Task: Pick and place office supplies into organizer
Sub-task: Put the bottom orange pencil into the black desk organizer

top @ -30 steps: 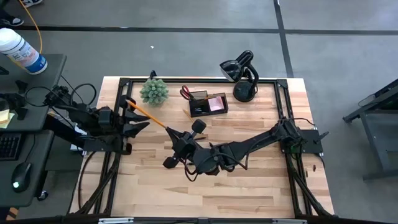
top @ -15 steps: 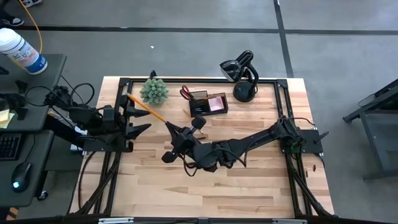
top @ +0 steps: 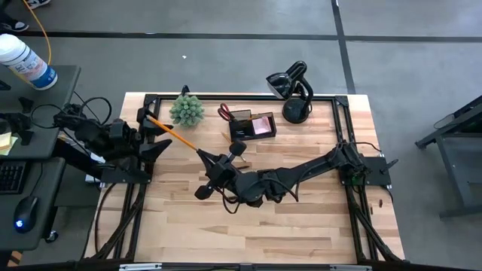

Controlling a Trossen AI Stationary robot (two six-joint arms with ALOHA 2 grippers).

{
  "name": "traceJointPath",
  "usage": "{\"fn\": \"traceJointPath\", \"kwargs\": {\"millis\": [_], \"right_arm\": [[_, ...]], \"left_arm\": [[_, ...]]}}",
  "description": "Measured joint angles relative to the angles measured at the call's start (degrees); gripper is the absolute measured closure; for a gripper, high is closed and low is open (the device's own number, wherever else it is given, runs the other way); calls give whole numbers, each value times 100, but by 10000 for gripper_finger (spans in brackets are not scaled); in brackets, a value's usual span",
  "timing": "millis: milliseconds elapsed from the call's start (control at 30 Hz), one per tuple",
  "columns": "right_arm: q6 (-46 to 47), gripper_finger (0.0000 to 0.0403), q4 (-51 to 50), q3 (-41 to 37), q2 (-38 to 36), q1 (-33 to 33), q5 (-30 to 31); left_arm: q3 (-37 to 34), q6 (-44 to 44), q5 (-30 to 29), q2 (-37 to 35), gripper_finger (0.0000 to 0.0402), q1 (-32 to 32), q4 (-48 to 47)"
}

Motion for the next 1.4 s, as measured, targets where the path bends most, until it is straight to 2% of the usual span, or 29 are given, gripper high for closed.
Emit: {"fn": "traceJointPath", "kwargs": {"millis": [367, 600, 800, 1100, 1300, 1400], "right_arm": [[112, 403, -33, 0, 1, -97, -210], [234, 403, -60, 0, 1, -99, -299], [239, 403, -90, 0, 1, -99, -317], [241, 403, -113, 0, 1, -111, -317], [241, 403, -220, 0, 1, -109, -478], [228, 397, -258, 0, 1, -106, -625]], "left_arm": [[0, -3, 18, 177, 233, 0, 467], [0, -68, -374, 176, 252, 1, 471], [0, -15, -522, 175, 291, 0, 473], [0, 147, -525, 177, 390, -4, 464], [0, 179, -547, 177, 383, -4, 441], [0, 342, -625, 175, 394, 4, 434]]}}
